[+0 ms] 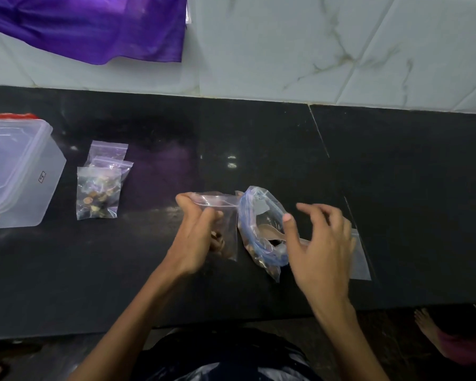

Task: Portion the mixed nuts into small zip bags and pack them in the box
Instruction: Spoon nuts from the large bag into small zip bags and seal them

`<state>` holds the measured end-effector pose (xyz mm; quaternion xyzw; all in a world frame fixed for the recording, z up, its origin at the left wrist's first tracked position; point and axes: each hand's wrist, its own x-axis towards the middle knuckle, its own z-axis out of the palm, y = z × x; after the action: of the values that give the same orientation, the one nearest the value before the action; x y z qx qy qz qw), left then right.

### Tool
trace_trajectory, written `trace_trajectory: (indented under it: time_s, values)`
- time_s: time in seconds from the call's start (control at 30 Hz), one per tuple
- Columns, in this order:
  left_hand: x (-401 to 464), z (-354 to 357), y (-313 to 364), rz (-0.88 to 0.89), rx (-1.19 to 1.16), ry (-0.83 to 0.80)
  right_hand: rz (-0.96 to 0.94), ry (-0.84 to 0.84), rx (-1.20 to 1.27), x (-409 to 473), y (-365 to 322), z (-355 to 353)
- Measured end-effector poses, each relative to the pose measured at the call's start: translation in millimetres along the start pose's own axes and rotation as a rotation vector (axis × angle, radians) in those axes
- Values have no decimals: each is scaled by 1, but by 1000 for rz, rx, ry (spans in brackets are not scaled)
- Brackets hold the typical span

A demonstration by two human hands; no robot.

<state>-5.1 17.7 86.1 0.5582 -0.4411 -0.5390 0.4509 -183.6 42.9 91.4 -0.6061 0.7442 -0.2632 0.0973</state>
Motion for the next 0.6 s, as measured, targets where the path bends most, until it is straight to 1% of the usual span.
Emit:
trace_trajectory:
  time_s: [0.03, 0.1, 0.13, 0.17, 0.2, 0.3, 0.37, 0.47, 0.53, 0.6]
  values:
    - [1, -1, 1, -33, -30, -3, -16, -67, 201, 1, -10, -5]
    - [0, -3, 3, -52, -40, -13, 30, -334, 574, 7, -33, -6]
    - [-1, -5, 5, -45, -40, -22, 54, -455, 683, 10, -43, -3]
    - [-3, -6, 8, -35, -50, -34, 72, -532, 758, 13, -51, 3]
    - [-4, -9, 11, -24, -63, -48, 85, -555, 813, 15, -58, 10]
    - [-7, -19, 19, 23, -107, -53, 176, -467, 908, 17, -74, 23]
    - [-9, -27, 25, 41, -151, -26, 227, -454, 974, 16, -81, 26]
    - [-11, -36, 30, 46, -189, -8, 228, -491, 1046, 13, -93, 29]
    - [-10, -42, 29, 24, -179, 28, 223, -506, 1058, 10, -102, 32]
    - [-9, -48, 27, 45, -150, 65, 218, -509, 1070, 7, -110, 37]
